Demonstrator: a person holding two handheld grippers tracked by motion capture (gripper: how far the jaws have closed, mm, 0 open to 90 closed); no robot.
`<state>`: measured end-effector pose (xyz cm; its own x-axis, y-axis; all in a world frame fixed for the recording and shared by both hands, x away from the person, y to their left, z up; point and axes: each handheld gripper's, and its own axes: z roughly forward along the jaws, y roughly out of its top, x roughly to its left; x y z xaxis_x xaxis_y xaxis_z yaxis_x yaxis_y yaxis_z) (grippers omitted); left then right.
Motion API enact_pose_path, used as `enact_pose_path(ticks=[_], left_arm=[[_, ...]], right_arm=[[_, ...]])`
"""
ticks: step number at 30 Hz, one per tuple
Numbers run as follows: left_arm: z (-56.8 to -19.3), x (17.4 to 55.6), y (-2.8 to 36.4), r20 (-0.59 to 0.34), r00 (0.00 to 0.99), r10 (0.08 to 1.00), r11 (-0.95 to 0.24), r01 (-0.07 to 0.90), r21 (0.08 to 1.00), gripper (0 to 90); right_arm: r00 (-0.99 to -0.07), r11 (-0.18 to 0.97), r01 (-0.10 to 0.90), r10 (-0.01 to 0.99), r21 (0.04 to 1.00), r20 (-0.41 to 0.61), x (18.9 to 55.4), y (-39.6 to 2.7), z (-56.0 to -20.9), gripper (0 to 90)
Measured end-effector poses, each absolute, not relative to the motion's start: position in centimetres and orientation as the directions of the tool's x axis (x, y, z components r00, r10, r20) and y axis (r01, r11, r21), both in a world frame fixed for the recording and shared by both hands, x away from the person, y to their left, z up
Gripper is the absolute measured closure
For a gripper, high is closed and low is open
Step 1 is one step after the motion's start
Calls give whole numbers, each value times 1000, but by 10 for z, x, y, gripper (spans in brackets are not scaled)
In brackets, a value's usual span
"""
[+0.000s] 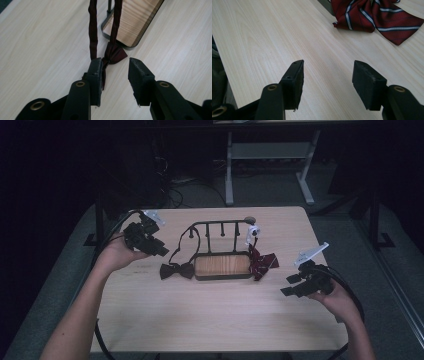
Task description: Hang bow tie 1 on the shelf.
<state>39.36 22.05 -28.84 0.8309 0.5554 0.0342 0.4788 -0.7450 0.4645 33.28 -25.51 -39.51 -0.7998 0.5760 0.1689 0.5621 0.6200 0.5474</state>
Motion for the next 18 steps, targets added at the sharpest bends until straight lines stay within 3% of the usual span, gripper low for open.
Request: enact_pose_path(ticks=[18], left_arm=[[-297, 376, 222, 38, 841, 539, -754, 462, 467, 524]], right_arm=[[-797, 617, 566, 579, 546, 172, 332, -257, -395, 425]])
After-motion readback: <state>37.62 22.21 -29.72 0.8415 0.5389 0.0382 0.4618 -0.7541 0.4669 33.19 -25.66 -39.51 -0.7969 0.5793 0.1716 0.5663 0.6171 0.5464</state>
